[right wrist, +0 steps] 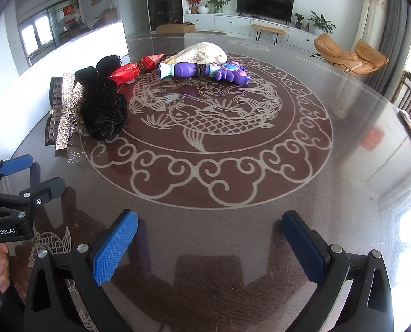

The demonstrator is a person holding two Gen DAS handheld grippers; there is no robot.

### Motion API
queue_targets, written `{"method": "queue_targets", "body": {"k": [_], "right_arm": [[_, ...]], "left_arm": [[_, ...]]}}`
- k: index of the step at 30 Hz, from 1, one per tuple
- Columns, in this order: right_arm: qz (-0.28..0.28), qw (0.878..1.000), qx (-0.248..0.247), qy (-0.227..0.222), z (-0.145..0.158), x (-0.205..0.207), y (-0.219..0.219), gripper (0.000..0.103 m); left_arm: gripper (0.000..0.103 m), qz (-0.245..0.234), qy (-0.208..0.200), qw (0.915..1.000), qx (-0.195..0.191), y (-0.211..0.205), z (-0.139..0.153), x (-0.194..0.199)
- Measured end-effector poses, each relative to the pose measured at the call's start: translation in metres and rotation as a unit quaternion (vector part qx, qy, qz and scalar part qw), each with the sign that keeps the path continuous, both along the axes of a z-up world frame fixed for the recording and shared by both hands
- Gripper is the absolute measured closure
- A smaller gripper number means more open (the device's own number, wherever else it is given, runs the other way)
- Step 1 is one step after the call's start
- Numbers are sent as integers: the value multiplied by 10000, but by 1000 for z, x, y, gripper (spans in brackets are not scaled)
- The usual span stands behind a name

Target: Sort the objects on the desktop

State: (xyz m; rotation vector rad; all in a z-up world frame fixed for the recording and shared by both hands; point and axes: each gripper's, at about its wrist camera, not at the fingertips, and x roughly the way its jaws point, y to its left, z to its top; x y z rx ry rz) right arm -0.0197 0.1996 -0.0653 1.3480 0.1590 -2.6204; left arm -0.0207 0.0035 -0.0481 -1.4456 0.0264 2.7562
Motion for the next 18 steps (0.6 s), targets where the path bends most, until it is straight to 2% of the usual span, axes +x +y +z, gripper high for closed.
{"method": "queue_targets", "body": {"k": [18], "right_arm": [[-2, 10000, -1, 0, 0, 0, 0, 0]], "left_arm": [[0, 0, 1, 10000, -6, 1, -2, -3]]}}
